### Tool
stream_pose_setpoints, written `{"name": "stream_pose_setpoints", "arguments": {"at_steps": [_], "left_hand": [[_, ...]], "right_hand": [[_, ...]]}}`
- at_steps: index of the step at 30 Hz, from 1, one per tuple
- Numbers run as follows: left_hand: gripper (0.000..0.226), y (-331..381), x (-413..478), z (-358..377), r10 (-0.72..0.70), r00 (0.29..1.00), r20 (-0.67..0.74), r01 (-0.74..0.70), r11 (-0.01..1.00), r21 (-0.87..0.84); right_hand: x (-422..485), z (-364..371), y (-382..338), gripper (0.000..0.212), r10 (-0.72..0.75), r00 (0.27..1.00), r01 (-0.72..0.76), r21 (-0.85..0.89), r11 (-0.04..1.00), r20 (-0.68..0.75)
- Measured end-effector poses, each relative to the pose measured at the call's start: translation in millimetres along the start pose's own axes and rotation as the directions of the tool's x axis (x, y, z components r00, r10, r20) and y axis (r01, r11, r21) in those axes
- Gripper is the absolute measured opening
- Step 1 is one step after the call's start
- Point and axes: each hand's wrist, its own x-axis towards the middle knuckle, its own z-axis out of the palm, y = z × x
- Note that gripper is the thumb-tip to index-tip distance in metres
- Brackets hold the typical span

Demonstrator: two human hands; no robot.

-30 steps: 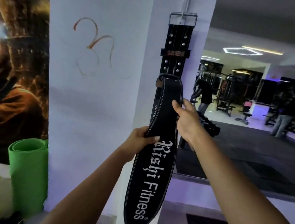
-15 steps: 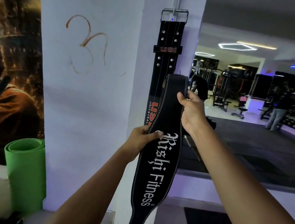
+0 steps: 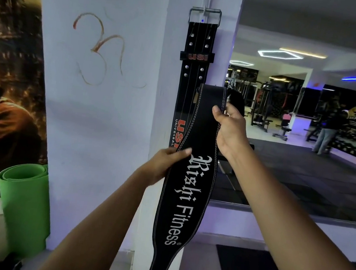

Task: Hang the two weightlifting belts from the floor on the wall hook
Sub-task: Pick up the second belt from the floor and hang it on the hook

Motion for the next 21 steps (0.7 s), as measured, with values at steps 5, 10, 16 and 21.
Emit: {"name": "stream_pose_setpoints", "arguments": {"at_steps": [5,10,16,21], "left_hand": [[0.052,78.9,17.5,22.1,0.159,0.984,0.074,-0.154,0.985,-0.075],[0.017,108.7,27.0,38.4,0.295,0.952,-0.084,-0.303,0.949,-0.093],[0.012,90.3,27.9,31.0,0.306,0.940,-0.148,-0.325,0.938,-0.123],[0.012,100.6,24.1,24.2,0.336,0.926,-0.171,-0.358,0.926,-0.120]], "right_hand": [[-7.6,1.1,2.8,0.026,0.006,0.998,-0.010,0.046,0.999,0.068],[-19.2,-3.3,17.2,0.025,-0.025,0.998,0.026,-0.016,1.000,0.063],[-86.2,-51.9,111.7,0.010,0.102,0.989,-0.075,-0.230,0.970,0.109],[-111.0,-75.1,143.2,0.016,0.274,0.954,-0.243,-0.223,0.944,0.122]]}}
